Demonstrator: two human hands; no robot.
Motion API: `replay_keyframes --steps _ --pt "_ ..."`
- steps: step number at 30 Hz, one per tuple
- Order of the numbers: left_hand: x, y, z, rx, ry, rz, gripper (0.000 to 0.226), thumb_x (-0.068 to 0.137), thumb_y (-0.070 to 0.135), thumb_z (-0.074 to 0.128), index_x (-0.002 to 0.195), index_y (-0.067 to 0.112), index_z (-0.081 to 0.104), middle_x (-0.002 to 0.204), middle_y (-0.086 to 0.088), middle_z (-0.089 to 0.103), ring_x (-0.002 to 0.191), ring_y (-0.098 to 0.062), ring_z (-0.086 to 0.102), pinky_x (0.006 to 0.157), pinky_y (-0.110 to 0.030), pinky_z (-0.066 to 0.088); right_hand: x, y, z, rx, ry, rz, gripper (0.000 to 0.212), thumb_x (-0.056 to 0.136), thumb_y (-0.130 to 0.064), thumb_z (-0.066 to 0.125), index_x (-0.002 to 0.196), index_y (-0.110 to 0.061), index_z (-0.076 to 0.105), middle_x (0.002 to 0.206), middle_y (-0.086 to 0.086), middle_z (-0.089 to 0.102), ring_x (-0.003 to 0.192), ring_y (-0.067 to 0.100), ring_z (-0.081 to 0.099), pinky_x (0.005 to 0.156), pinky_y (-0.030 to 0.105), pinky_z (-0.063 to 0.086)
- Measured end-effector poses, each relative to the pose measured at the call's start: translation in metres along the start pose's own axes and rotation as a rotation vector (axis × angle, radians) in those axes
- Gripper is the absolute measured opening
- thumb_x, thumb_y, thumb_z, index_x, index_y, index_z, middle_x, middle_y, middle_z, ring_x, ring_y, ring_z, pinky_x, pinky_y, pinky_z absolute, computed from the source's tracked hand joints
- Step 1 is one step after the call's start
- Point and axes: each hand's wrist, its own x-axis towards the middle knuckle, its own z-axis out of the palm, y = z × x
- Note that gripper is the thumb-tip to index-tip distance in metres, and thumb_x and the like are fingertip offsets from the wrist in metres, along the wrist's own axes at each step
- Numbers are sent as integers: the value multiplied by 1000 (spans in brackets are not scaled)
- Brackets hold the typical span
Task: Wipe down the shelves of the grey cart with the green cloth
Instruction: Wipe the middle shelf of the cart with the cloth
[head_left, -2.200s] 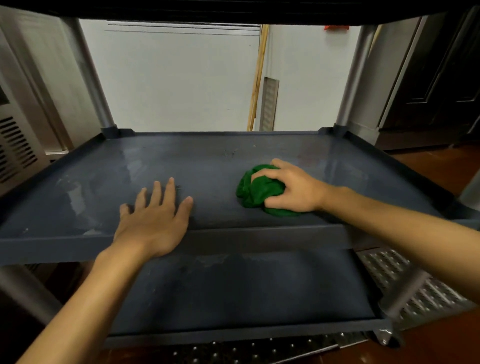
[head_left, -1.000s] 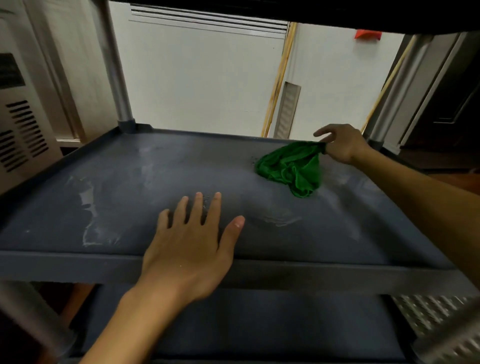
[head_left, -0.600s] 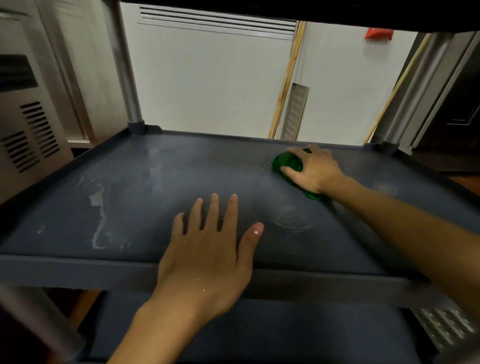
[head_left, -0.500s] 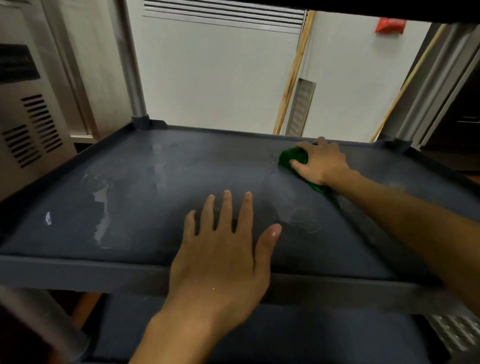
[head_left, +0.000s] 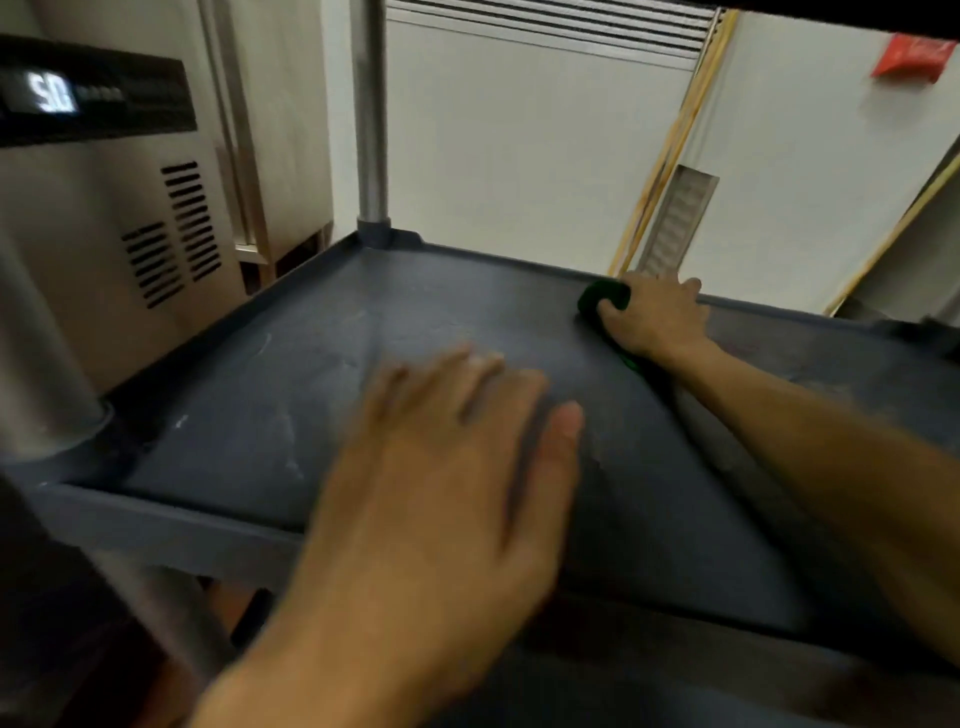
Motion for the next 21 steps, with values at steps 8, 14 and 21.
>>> replay_keyframes --steps 8,14,21 --pt "-14 -112 -51 105 92 -221 64 103 61 13 140 28 55 160 -2 38 146 -22 38 115 -46 35 9 -92 11 120 16 -101 51 90 -55 50 126 -21 62 126 17 52 119 46 46 98 57 46" --pt "-11 -116 -42 52 174 -211 58 102 61 15 156 42 25 169 9 13 154 -8 17 111 -24 19 2 -193 25 215 -26 -223 43 86 -44 49 124 -32 65 127 11 51 121 42 39 98 54 41" --pt "-7 -119 -41 -38 302 -121 53 109 39 21 156 17 35 160 4 35 146 1 30 121 -22 26 -52 -295 25 338 -101 -478 41 86 -50 51 119 -33 68 124 7 55 121 36 39 100 53 40"
